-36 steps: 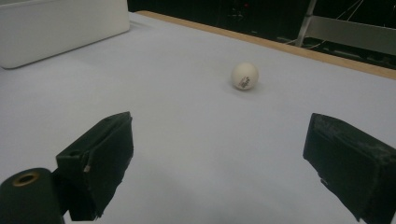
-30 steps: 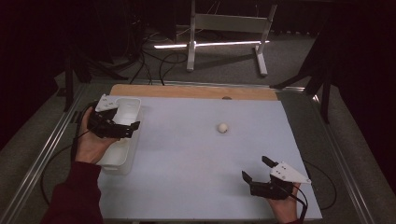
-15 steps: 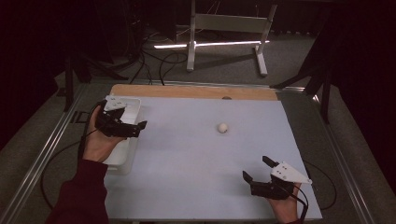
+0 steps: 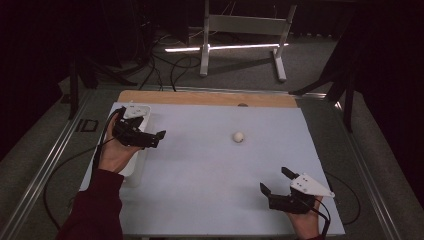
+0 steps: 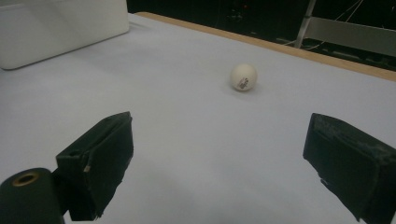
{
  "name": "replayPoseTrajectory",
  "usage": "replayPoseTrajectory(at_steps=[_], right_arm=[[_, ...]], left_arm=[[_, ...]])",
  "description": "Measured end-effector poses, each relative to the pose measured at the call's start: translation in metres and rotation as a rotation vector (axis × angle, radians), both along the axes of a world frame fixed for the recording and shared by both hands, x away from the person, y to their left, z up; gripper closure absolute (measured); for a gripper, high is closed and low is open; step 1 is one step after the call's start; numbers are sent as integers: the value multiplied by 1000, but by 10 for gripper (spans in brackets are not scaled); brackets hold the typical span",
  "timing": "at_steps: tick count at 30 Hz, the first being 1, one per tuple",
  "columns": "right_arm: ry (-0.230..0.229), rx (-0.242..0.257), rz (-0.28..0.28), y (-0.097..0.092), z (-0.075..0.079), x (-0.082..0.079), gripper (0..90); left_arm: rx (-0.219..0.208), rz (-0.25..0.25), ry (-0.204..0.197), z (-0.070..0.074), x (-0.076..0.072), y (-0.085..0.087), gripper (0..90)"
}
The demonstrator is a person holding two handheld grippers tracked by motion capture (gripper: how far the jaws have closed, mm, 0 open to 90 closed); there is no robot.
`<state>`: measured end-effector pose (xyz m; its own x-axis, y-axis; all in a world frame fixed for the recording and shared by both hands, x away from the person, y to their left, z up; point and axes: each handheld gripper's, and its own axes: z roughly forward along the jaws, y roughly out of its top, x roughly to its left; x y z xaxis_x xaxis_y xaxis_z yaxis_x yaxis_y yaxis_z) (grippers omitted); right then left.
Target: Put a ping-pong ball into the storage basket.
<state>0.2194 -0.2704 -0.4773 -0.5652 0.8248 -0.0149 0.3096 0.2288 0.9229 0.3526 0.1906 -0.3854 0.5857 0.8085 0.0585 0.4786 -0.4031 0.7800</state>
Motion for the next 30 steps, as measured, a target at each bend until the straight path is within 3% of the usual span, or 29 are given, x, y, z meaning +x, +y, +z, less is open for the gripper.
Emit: replayPoseTrajectory(at_steps=[19,30], right_arm=[[-3,0,-2,-2,0,0,81],[-9,4,-4,-2,1,0,81]], left_arm=[[-16,-54,8,1,5,-23,19],[-36,-60,14,1,8,-30,7]])
